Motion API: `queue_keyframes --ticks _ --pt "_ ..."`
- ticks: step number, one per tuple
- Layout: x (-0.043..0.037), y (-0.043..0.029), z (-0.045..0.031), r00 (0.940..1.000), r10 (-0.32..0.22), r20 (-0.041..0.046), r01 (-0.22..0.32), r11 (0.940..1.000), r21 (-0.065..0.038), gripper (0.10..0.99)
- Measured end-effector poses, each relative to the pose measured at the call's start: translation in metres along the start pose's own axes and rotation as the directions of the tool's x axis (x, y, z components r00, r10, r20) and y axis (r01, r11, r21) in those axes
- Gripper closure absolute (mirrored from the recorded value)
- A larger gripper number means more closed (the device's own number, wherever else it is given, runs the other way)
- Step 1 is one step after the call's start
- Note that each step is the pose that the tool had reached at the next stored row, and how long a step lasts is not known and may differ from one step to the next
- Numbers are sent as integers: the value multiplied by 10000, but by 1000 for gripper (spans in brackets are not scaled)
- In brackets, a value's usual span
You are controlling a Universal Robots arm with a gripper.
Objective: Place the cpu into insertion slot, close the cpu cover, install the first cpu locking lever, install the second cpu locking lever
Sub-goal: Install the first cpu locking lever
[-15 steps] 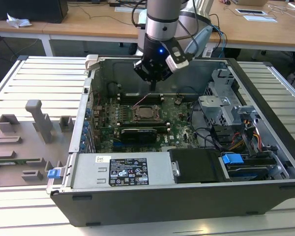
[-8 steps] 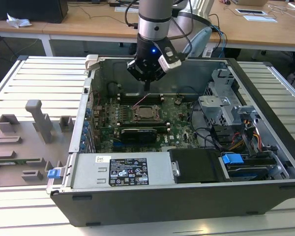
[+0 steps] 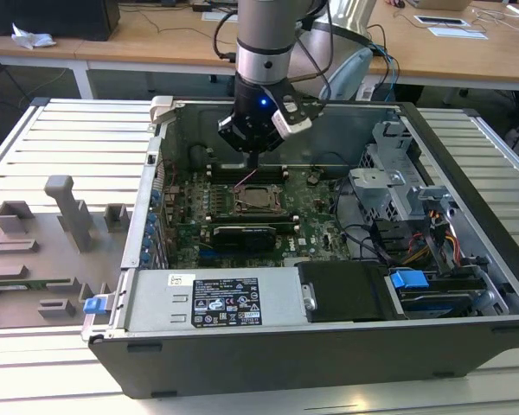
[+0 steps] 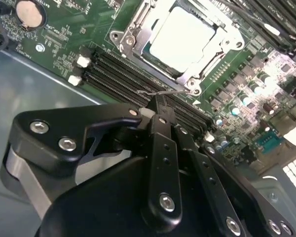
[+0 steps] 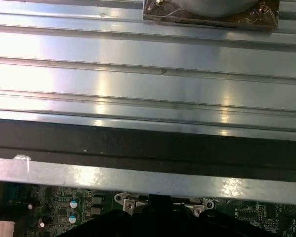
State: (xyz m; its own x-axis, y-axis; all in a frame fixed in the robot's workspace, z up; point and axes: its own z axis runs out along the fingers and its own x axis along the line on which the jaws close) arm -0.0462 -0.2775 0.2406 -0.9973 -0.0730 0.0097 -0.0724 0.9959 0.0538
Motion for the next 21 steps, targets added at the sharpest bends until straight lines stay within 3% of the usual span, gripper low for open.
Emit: queue_keyframes --ticks 3,5,8,13,21 --pt "-35 -4 51 10000 -20 -1 20 10000 0 980" --pt "-135 -14 96 10000 -21 -7 21 10000 0 980" --pt "-194 -21 152 10000 -23 -12 23 10000 1 980" --pt "-203 -31 268 10000 -23 -10 23 10000 -15 980" --pt "-211 -84 315 10000 -22 -9 22 10000 -55 980"
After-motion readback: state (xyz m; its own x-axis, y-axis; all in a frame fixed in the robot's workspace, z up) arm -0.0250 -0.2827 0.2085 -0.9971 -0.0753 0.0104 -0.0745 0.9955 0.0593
